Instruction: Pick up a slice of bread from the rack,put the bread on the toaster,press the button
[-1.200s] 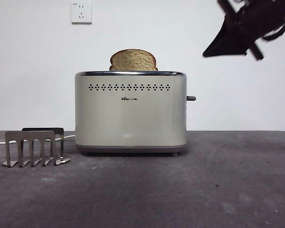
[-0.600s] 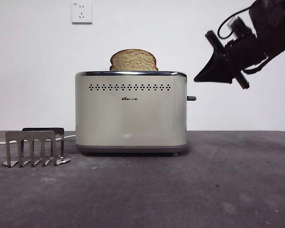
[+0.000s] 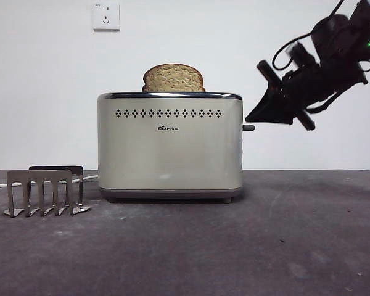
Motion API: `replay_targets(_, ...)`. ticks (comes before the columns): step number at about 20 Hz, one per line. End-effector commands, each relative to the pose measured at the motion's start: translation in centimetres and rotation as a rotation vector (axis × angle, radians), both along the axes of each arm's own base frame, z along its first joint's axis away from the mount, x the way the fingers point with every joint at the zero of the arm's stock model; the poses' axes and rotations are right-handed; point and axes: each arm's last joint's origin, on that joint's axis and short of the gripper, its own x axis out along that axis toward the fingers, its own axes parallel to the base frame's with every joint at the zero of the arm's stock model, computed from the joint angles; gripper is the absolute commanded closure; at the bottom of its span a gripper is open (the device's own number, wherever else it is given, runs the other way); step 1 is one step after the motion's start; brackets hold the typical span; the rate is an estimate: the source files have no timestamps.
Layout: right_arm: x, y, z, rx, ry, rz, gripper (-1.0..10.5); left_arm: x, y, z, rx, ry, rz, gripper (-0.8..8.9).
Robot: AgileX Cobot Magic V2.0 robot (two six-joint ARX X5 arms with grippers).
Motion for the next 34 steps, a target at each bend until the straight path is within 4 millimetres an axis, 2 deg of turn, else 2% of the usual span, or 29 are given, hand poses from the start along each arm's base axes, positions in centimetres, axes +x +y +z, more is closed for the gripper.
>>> replay_targets(1,0.3,0.4,-1.6,-0.014,0.032,0.006,9.6,0.0,0.0,0.0,-0.012,0.009,0.002,5.62)
replay_targets(13,0.4,0.7,-7.2,-0.16,0.203,-0.015,9.6,0.0,0.0,-0.1,-0.019,0.024,0.008,5.62)
replay_targets(26,0.3,0.7,-7.4,-0.157,0.222,-0.008,9.6,0.0,0.0,-0.1,-0.018,0.027,0.009,5.62)
replay_targets(29,0.2,0.6,-5.4,-0.147,0.17,-0.011,9.6,-0.1,0.0,-0.2,-0.012,0.037,0.009,5.62)
replay_targets(32,-0.7,0.3,-0.7,-0.117,0.055,-0.005,9.6,-0.1,0.1,-0.3,-0.006,0.048,0.009,5.62)
replay_targets(34,-2.2,0.1,3.1,-0.11,-0.004,-0.01,9.6,-0.1,0.1,-0.3,-0.004,0.051,0.009,5.62)
